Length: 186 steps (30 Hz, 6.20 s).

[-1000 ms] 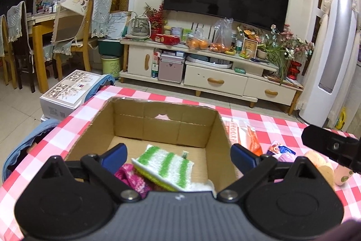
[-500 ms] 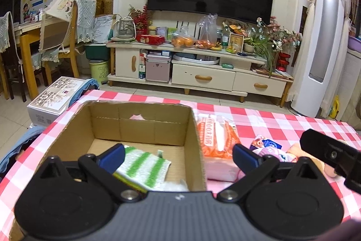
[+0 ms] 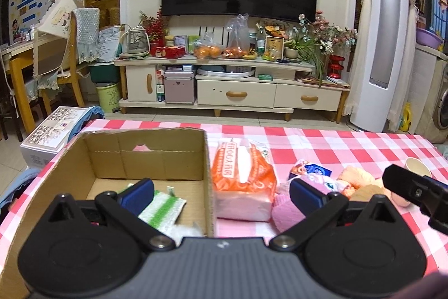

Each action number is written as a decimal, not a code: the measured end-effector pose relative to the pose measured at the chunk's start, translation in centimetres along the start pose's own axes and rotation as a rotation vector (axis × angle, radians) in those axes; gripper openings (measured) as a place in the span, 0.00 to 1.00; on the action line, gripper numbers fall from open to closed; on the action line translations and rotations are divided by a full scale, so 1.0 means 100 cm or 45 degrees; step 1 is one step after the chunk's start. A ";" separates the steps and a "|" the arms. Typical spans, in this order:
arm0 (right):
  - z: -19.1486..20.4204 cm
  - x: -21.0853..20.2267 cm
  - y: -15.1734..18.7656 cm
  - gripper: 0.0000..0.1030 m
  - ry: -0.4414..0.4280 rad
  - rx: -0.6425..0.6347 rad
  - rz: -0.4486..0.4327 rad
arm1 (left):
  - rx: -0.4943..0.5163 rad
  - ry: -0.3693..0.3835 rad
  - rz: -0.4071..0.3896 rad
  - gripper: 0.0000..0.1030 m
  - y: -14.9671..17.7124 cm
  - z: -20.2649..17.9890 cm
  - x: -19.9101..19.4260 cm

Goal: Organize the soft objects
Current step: 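Move both open tools back over the table toward the plush toys, then grasp brown plush slipper with left tool while right tool grasps brown teddy bear, then carry slipper into box and open left tool while right tool drops teddy bear there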

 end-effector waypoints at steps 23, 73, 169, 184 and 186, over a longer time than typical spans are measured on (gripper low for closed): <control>-0.082 0.020 0.035 1.00 0.179 0.144 0.121 | 0.214 0.272 0.119 0.99 0.042 -0.080 0.013; -0.062 0.047 0.049 0.92 -0.125 0.219 0.291 | 0.177 0.279 0.400 0.40 0.080 -0.095 0.070; 0.044 0.050 0.010 0.93 -0.395 -0.235 0.082 | -0.450 0.049 -0.063 0.40 -0.026 0.101 -0.001; 0.057 0.069 0.021 0.93 -0.489 -0.382 0.168 | -0.539 -0.061 -0.020 0.40 -0.020 0.138 0.006; 0.058 0.069 0.023 0.94 -0.489 -0.406 0.177 | -0.548 -0.068 -0.010 0.40 -0.020 0.140 0.008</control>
Point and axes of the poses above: each gripper's, at about its wrist camera, not at the fingertips, and x roughly the way its jaws point, z to its left, y to its underside, the point moved 6 cm from there along x, roughly the way its jaws point, and after that the axes turned 4 degrees about y, right-handed, at the moved point
